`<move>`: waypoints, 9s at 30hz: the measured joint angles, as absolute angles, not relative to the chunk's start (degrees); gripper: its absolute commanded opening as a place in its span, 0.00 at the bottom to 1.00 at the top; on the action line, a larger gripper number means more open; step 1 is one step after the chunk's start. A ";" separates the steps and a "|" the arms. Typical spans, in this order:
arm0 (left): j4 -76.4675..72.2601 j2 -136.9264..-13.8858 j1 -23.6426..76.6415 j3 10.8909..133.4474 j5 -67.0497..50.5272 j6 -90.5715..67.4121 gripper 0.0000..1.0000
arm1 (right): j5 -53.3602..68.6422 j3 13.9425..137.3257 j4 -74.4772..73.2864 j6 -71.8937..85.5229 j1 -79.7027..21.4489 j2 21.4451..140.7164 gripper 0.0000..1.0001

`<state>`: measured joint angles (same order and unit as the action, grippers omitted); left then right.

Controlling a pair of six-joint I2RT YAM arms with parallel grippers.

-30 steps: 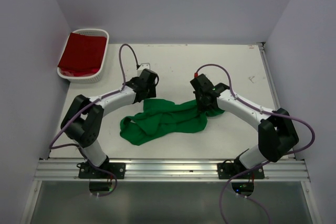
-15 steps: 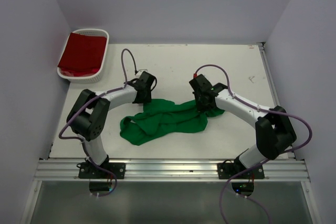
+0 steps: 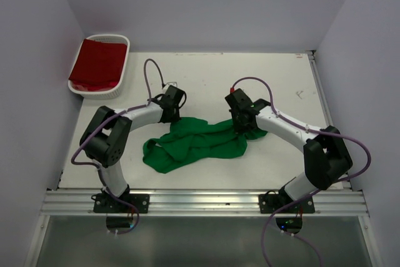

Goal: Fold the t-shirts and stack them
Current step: Flatten out the tshirt

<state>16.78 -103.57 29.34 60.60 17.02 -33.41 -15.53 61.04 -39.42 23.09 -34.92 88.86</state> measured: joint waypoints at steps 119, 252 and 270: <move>30.26 -95.42 13.19 91.53 15.18 -26.22 0.00 | -25.87 78.52 -43.20 25.04 -30.72 82.08 0.00; 3.01 -108.47 5.52 88.16 -2.24 -12.64 0.00 | -40.95 110.45 -32.99 14.15 -16.32 120.31 0.00; -4.29 -127.39 8.40 106.52 11.53 -11.42 1.00 | -43.55 121.78 -19.38 14.28 -12.49 135.28 0.99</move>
<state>-4.29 -127.39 8.40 106.52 11.53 -11.42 -43.55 121.78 -19.38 14.28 -12.49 135.28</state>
